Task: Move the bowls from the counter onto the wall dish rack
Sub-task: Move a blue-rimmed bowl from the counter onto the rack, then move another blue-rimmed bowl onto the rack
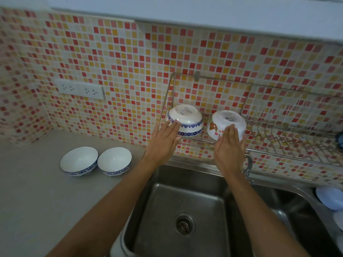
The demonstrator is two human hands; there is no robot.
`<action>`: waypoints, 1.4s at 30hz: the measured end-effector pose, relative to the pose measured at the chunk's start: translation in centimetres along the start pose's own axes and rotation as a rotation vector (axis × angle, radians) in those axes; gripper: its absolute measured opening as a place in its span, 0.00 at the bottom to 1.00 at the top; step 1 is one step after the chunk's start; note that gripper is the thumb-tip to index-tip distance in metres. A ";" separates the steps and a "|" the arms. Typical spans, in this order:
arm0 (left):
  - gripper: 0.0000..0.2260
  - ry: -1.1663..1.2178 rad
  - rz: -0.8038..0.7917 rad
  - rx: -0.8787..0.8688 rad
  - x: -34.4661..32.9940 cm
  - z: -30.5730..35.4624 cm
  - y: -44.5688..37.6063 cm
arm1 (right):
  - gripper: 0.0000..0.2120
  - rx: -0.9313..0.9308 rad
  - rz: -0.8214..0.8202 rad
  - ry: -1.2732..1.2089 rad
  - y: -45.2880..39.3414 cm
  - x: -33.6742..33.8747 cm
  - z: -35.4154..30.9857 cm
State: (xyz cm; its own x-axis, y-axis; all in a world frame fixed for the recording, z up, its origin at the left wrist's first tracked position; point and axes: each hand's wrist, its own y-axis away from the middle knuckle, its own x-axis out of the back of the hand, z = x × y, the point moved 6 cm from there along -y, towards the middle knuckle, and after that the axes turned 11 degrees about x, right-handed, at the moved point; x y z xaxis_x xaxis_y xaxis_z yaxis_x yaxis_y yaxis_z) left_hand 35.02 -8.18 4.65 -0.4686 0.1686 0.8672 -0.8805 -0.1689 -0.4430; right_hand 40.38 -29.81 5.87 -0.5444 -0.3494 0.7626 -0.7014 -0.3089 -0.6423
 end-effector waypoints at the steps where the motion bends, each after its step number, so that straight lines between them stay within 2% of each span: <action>1: 0.27 0.049 0.001 0.004 0.1 -0.3 0.6 | 0.27 -0.011 0.016 -0.017 0.1 0.2 -0.1; 3: 0.24 0.213 0.006 0.045 0.4 -1.6 2.5 | 0.26 -0.001 0.065 -0.068 1.1 0.6 -1.1; 6: 0.24 0.359 0.007 0.202 -0.1 -6.1 6.0 | 0.26 0.154 0.114 -0.259 4.3 -0.2 -5.8; 8: 0.25 0.366 -0.034 0.334 -1.4 -10.7 7.9 | 0.25 0.244 0.056 -0.376 6.9 -2.3 -9.8; 11: 0.23 0.323 -0.137 0.490 -3.2 -17.8 9.5 | 0.24 0.262 -0.078 -0.485 8.7 -6.1 -15.5; 13: 0.23 0.302 -0.190 0.551 -3.6 -21.6 9.8 | 0.25 0.171 -0.199 -0.558 8.5 -8.7 -18.8; 17: 0.23 0.242 -0.250 0.609 -4.1 -26.9 8.5 | 0.37 -0.133 -0.546 -0.777 7.5 -14.4 -24.3; 20: 0.23 0.245 -0.306 0.632 -5.0 -29.1 6.6 | 0.42 -0.307 -0.672 -0.822 7.1 -18.6 -27.3; 23: 0.24 0.239 -0.382 0.607 -6.9 -30.8 4.8 | 0.41 -0.434 -0.781 -0.807 7.6 -22.0 -29.5; 28: 0.27 0.227 -0.584 0.618 -10.4 -32.5 3.9 | 0.36 -0.624 -0.822 -0.865 8.9 -26.2 -31.3; 32: 0.26 0.225 -0.521 0.624 -11.4 -32.6 3.8 | 0.26 -0.763 -0.837 -0.931 10.2 -28.2 -31.5; 36: 0.24 0.243 -0.501 0.606 -11.6 -32.3 3.8 | 0.23 -0.799 -0.783 -0.911 10.3 -27.5 -31.1; 40: 0.22 0.425 -0.466 0.636 -10.7 -31.7 4.4 | 0.19 -0.806 -0.749 -0.928 10.6 -24.3 -29.4; 42: 0.20 0.571 -0.457 0.728 -10.0 -31.1 5.4 | 0.19 -0.799 -0.733 -0.958 11.0 -22.5 -28.1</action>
State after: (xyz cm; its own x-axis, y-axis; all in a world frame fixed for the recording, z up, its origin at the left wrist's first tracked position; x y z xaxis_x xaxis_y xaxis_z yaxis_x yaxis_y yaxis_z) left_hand 32.71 19.38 -13.52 -0.2317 0.7685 0.5964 -0.8156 -0.4877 0.3115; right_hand 31.95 -0.51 -16.19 0.3300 -0.8785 0.3455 -0.9213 -0.2199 0.3208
